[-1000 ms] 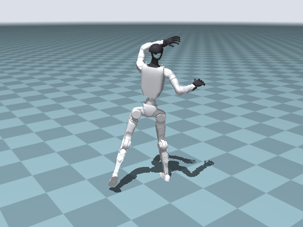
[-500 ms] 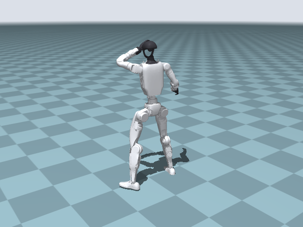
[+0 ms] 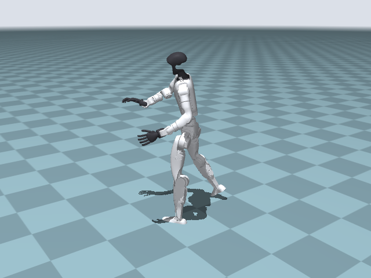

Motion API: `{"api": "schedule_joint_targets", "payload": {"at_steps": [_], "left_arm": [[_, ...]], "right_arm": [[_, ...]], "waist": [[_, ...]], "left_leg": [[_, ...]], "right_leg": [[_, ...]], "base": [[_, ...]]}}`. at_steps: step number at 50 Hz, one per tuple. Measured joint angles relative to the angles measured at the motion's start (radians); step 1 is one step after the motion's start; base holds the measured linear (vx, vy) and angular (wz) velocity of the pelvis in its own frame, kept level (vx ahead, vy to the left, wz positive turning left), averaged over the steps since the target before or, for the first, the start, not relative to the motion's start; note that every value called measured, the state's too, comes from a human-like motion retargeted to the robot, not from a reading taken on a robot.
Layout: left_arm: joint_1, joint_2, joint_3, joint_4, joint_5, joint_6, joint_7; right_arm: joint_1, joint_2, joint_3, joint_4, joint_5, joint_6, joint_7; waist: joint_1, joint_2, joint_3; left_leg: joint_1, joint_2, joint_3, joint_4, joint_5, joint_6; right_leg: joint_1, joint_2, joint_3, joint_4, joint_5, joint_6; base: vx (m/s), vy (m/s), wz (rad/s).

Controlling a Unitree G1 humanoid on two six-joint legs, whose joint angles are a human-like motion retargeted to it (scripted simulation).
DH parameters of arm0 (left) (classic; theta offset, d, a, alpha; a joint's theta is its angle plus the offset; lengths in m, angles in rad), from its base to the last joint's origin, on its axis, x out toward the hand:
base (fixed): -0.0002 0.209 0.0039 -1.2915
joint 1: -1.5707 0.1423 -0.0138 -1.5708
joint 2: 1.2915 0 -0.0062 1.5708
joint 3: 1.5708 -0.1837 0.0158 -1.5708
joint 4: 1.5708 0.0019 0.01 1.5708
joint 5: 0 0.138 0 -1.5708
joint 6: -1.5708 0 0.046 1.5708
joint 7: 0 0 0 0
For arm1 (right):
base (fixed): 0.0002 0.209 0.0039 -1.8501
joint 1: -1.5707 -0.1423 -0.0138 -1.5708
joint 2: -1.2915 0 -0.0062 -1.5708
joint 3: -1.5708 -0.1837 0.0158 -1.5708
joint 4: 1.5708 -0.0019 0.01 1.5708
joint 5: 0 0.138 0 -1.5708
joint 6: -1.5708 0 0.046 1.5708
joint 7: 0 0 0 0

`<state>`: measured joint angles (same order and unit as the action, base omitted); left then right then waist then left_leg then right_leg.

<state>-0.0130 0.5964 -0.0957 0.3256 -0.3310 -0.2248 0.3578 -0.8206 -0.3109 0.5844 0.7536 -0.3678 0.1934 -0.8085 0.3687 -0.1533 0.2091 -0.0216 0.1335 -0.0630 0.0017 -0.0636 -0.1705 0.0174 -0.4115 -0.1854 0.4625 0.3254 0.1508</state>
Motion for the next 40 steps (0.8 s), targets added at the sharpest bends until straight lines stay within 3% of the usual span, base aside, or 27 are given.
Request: {"api": "schedule_joint_targets", "payload": {"at_steps": [4,8,10,13,17,22,25,28,33,36,40], "left_arm": [[0.046,0.003,0.131,0.254,-0.137,0.026,-0.053],[0.078,0.074,0.253,0.503,-0.195,0.111,-0.191],[0.105,0.140,0.305,0.602,-0.183,0.152,-0.249],[0.161,0.254,0.401,0.714,-0.141,0.184,-0.285],[0.273,0.386,0.595,0.809,-0.118,0.183,-0.225],[0.420,0.506,0.842,0.875,-0.202,0.177,-0.011],[0.491,0.548,0.963,0.894,-0.268,0.178,0.114],[0.534,0.561,1.064,0.902,-0.307,0.180,0.195],[0.548,0.508,1.210,0.898,-0.353,0.187,0.284],[0.533,0.420,1.180,0.915,-0.359,0.195,0.323],[0.419,0.264,0.944,0.950,-0.313,0.209,0.325]], "right_arm": [[-0.130,0.068,0.130,0.197,-0.059,0.031,0.070],[-0.210,0.104,0.216,0.319,-0.011,-0.009,0.418],[-0.224,0.097,0.222,0.312,0.053,-0.029,0.542],[-0.232,0.032,0.229,0.213,0.094,-0.044,0.550],[-0.230,-0.135,0.273,-0.030,0.023,-0.077,0.501],[-0.241,-0.373,0.340,-0.345,-0.001,-0.121,0.504],[-0.229,-0.501,0.350,-0.532,0.009,-0.137,0.479],[-0.213,-0.596,0.332,-0.709,-0.028,-0.149,0.440],[-0.165,-0.682,0.211,-1.033,-0.104,-0.168,0.384],[-0.097,-0.682,0.096,-1.229,-0.123,-0.175,0.352],[0.019,-0.637,-0.050,-1.393,-0.092,-0.193,0.350]], "waist": [[0.051,-0.014,-0.003],[0.098,-0.019,0.006],[0.124,-0.002,0.007],[0.155,0.012,0.022],[0.192,0.008,0.044],[0.246,-0.002,0.049],[0.281,-0.035,0.051],[0.300,-0.086,0.069],[0.295,-0.144,0.056],[0.235,-0.175,0.028],[0.103,-0.194,-0.030]], "left_leg": [[-0.020,0.002,-0.061,-0.001,-0.010,-0.006],[-0.042,0.021,-0.111,-0.007,-0.015,-0.010],[-0.049,0.075,-0.139,-0.013,-0.020,-0.027],[-0.051,0.144,-0.177,-0.033,-0.016,-0.059],[-0.060,0.191,-0.210,-0.058,0.009,-0.087],[-0.087,0.210,-0.198,-0.051,0.051,-0.086],[-0.103,0.180,-0.151,-0.022,0.066,-0.060],[-0.096,0.129,-0.079,0.022,0.060,-0.029],[-0.059,0.179,0.098,0.129,0.019,-0.018],[-0.021,0.229,0.224,0.210,0.010,-0.010],[0.044,0.296,0.371,0.318,0.038,0.008]], "right_leg": [[-0.018,0.075,0.214,0.018,0.071,0.055],[-0.011,0.167,0.404,0.000,0.128,0.106],[0.005,0.241,0.446,-0.025,0.157,0.111],[0.030,0.322,0.461,-0.044,0.169,0.111],[0.044,0.367,0.440,-0.050,0.138,0.111],[0.036,0.349,0.356,-0.058,0.047,0.111],[0.019,0.275,0.253,-0.051,-0.037,0.111],[0.019,0.160,0.089,-0.020,-0.150,0.100],[0.032,0.084,-0.194,0.006,-0.341,0.048],[0.050,0.093,-0.226,-0.040,-0.429,0.030],[0.012,0.129,-0.083,-0.031,-0.508,0.027]], "base": [[0.06,-0.01,0.91],[0.04,-0.08,0.76],[0.05,-0.22,0.60],[0.06,-0.27,0.57],[0.03,-0.23,0.34],[-0.07,-0.12,-0.29],[-0.10,-0.06,-0.82],[-0.07,-0.13,-1.10],[-0.07,-0.33,-1.87],[-0.06,-0.42,-2.29],[-0.03,-0.46,-2.33]]}}
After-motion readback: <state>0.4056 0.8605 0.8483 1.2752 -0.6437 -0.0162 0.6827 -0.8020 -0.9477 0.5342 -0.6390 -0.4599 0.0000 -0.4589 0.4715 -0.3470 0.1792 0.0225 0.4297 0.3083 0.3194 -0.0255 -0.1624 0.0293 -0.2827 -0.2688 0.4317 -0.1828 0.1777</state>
